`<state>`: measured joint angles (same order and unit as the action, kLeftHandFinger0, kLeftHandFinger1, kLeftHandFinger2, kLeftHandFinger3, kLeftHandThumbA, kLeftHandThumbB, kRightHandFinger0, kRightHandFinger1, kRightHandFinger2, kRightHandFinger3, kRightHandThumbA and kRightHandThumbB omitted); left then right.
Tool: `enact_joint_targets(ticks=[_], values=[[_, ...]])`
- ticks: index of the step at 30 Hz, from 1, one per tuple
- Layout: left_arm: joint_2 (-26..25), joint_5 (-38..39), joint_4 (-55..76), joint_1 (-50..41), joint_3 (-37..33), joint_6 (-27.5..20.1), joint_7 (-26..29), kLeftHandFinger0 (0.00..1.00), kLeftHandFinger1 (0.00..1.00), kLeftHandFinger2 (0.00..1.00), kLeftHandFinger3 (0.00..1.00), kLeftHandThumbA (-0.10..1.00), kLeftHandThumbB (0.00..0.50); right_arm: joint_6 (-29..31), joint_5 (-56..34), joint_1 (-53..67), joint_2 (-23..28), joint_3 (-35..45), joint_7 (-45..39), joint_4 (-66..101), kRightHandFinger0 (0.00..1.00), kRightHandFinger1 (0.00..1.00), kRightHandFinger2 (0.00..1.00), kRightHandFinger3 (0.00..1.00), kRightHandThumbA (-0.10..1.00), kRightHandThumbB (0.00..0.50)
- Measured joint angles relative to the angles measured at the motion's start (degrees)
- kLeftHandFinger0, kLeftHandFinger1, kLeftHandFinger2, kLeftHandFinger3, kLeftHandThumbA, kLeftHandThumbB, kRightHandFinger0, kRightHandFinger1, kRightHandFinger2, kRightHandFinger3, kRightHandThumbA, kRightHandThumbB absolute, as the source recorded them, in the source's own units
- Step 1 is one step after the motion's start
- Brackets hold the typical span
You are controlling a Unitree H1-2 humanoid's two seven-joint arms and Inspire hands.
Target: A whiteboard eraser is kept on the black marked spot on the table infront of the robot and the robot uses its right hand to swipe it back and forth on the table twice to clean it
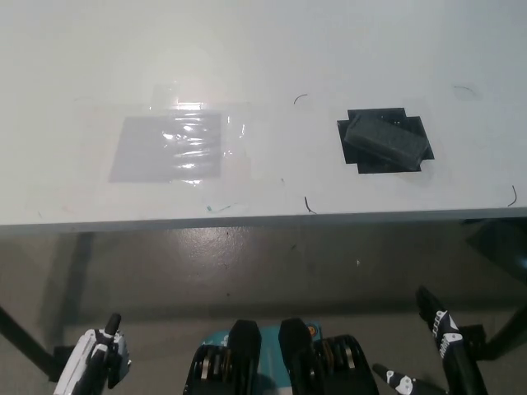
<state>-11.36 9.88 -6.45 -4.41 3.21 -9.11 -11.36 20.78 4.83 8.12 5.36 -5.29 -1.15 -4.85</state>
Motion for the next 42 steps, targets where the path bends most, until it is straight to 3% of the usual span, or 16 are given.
enact_joint_targets(ticks=[9,11,13,20,21,22,23,25,28,30,31,35,36,38,42], values=[[-0.09,0.36,0.00,0.12,0.05,0.00,-0.68,0.00,0.00,0.00,0.00,0.88,0.406,0.87,0.28,0.00,-0.09,0.23,0.15,-0.33,1.00,1.00,1.00,1.00,0.96,0.255],[-0.11,0.37,0.10,-0.28,0.26,0.00,-0.70,0.00,0.00,0.00,0.00,0.89,0.391,1.03,0.40,0.17,-0.56,0.99,0.54,0.26,1.00,1.00,1.00,1.00,0.86,0.244],[-0.15,0.43,0.18,-0.69,0.54,0.00,-0.72,0.00,0.00,0.00,0.00,0.85,0.365,0.99,1.36,0.45,-0.78,2.51,1.15,4.75,1.00,1.00,1.00,1.00,0.74,0.277],[-0.14,0.89,0.14,-1.01,0.72,0.03,-0.89,0.00,0.00,0.00,0.00,0.85,0.351,-2.17,2.70,-5.44,3.57,9.51,1.52,17.80,1.00,1.00,1.00,1.00,0.64,0.275],[-0.14,0.90,0.14,-1.05,0.72,0.03,-0.92,0.00,0.00,0.00,0.00,0.85,0.348,-3.04,2.82,-7.25,4.88,10.62,1.51,19.55,1.00,1.00,1.00,1.00,0.55,0.263],[-0.14,0.92,0.14,-1.16,0.72,0.04,-0.95,0.00,0.00,0.00,0.00,0.85,0.341,-4.41,2.91,-9.83,6.76,11.92,1.45,21.49,1.00,1.00,1.00,1.00,0.55,0.200],[-0.14,0.92,0.13,-1.28,0.72,0.05,-0.98,0.00,0.00,0.00,0.00,0.84,0.342,-6.14,2.94,-13.33,8.89,12.93,1.35,22.57,1.00,1.00,1.00,1.00,0.53,0.241],[-0.12,0.91,0.12,-1.35,0.72,0.05,-1.02,0.00,0.00,0.00,0.00,0.83,0.341,-8.90,3.00,-18.55,11.71,13.78,1.13,23.44,1.00,1.00,1.00,1.00,0.58,0.251],[-0.09,0.91,0.08,-1.38,0.71,0.09,-1.03,0.00,0.00,0.00,0.00,0.83,0.371,-11.93,3.21,-25.79,14.79,13.80,0.63,23.09,1.00,1.00,1.00,1.00,0.52,0.217],[-0.09,0.91,-0.05,-1.41,0.71,0.10,-1.03,0.00,0.00,0.00,0.00,0.85,0.382,-14.44,3.54,-31.51,16.49,13.50,-0.06,21.88,1.00,1.00,1.00,1.00,0.54,0.238],[-0.09,0.91,-0.10,-1.40,0.71,0.11,-1.03,0.00,0.00,0.00,0.00,0.84,0.354,-15.25,3.71,-34.14,17.09,13.26,-0.28,21.03,1.00,1.00,1.00,1.00,0.57,0.283],[-0.08,0.90,-0.28,-1.39,0.71,0.12,-1.03,0.00,0.00,0.00,0.00,0.85,0.351,-18.63,5.11,-44.87,18.57,11.14,-1.63,14.18,1.00,1.00,1.00,1.00,0.67,0.297],[-0.07,0.90,-0.28,-1.39,0.71,0.12,-1.03,0.00,0.00,0.00,0.00,0.86,0.356,-19.00,5.27,-46.22,18.63,10.67,-1.80,13.03,1.00,1.00,1.00,1.00,0.73,0.358],[-0.07,0.90,-0.31,-1.39,0.70,0.12,-1.03,0.00,0.00,0.00,0.00,0.87,0.368,-20.37,6.00,-50.12,18.78,9.28,-2.58,9.59,1.00,1.00,1.00,1.00,0.79,0.386],[-0.06,0.89,-0.37,-1.42,0.70,0.11,-1.03,0.00,0.00,0.00,0.00,0.86,0.354,-24.20,8.38,-60.27,18.82,3.26,-5.32,-2.36,1.00,1.00,1.00,1.00,0.85,0.403]])
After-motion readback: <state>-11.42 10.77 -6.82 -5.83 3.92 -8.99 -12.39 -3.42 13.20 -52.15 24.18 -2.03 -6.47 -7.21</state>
